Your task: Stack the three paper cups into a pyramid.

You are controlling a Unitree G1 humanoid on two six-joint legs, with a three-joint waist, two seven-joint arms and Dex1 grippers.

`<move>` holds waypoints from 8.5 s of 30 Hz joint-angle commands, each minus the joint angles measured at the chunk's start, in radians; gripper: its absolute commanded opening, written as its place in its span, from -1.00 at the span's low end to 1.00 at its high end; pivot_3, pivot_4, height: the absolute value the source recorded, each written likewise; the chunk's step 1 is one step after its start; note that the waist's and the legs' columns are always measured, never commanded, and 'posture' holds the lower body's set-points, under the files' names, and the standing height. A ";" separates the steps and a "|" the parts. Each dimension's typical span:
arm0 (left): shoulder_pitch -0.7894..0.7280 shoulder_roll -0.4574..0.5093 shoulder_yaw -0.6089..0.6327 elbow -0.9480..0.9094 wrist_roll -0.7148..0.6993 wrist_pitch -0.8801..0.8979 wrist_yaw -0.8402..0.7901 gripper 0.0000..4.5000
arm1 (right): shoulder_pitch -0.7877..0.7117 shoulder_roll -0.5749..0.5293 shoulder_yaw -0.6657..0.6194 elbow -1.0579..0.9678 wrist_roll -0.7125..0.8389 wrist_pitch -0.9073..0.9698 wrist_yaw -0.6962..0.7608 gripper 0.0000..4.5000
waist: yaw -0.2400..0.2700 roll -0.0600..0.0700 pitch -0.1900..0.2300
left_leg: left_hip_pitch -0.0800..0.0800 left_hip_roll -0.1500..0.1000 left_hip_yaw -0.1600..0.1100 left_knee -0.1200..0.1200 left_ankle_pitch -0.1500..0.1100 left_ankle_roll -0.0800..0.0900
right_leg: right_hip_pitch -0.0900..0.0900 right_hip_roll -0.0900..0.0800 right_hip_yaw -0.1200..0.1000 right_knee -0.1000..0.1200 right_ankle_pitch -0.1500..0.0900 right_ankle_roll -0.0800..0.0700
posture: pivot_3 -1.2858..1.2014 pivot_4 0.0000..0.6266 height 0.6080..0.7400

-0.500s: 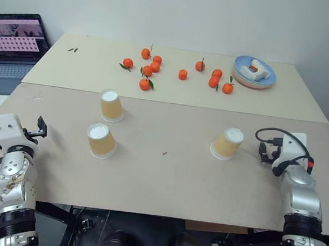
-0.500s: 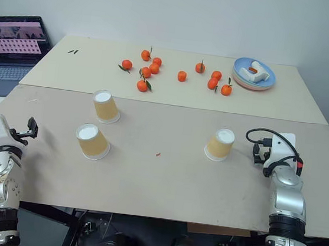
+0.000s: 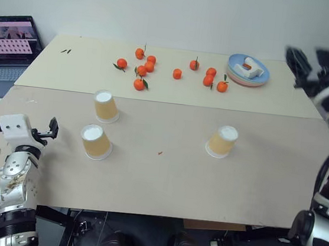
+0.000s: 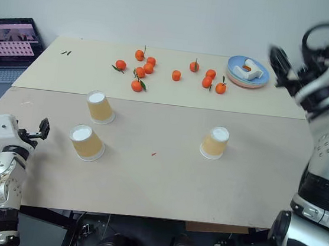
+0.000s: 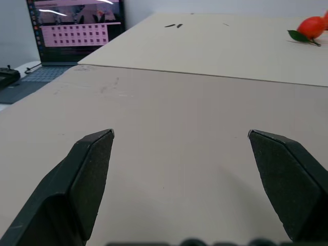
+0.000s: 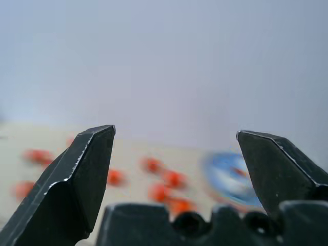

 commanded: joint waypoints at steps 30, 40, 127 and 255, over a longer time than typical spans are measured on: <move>-0.104 0.431 -0.368 -0.096 -0.111 0.103 -0.909 1.00 | 0.291 -0.064 0.468 -0.367 -0.083 0.077 0.293 0.98 | 0.042 -0.004 -0.002 | -0.002 -0.005 0.001 0.000 -0.003 0.003 | 0.001 -0.004 -0.003 -0.008 0.002 0.002 | 0.03 -0.52 0.19; -0.238 0.402 -0.411 0.014 -0.065 0.063 -0.960 1.00 | 0.325 -0.066 0.430 -0.419 -0.068 0.119 0.241 0.98 | 0.039 -0.004 -0.002 | -0.003 -0.004 0.000 0.000 -0.003 0.003 | 0.001 -0.003 -0.002 -0.008 0.002 0.002 | 0.03 -0.52 0.19; -0.404 -0.197 -0.407 -0.015 0.315 0.284 0.132 0.97 | 0.270 0.013 0.482 -0.227 -0.269 -0.019 0.271 1.00 | 0.046 -0.006 -0.002 | -0.005 -0.006 -0.003 0.003 -0.003 0.005 | 0.003 -0.004 -0.006 -0.008 0.004 0.005 | 0.03 -0.52 0.19; -0.580 0.325 -0.507 -0.264 -0.203 0.390 -1.069 0.97 | 0.426 -0.116 0.269 0.178 -0.372 -0.203 0.335 1.00 | 0.039 -0.005 -0.001 | -0.005 -0.005 -0.003 0.004 -0.002 0.004 | 0.002 -0.002 -0.003 -0.007 0.002 0.006 | 0.03 -0.52 0.19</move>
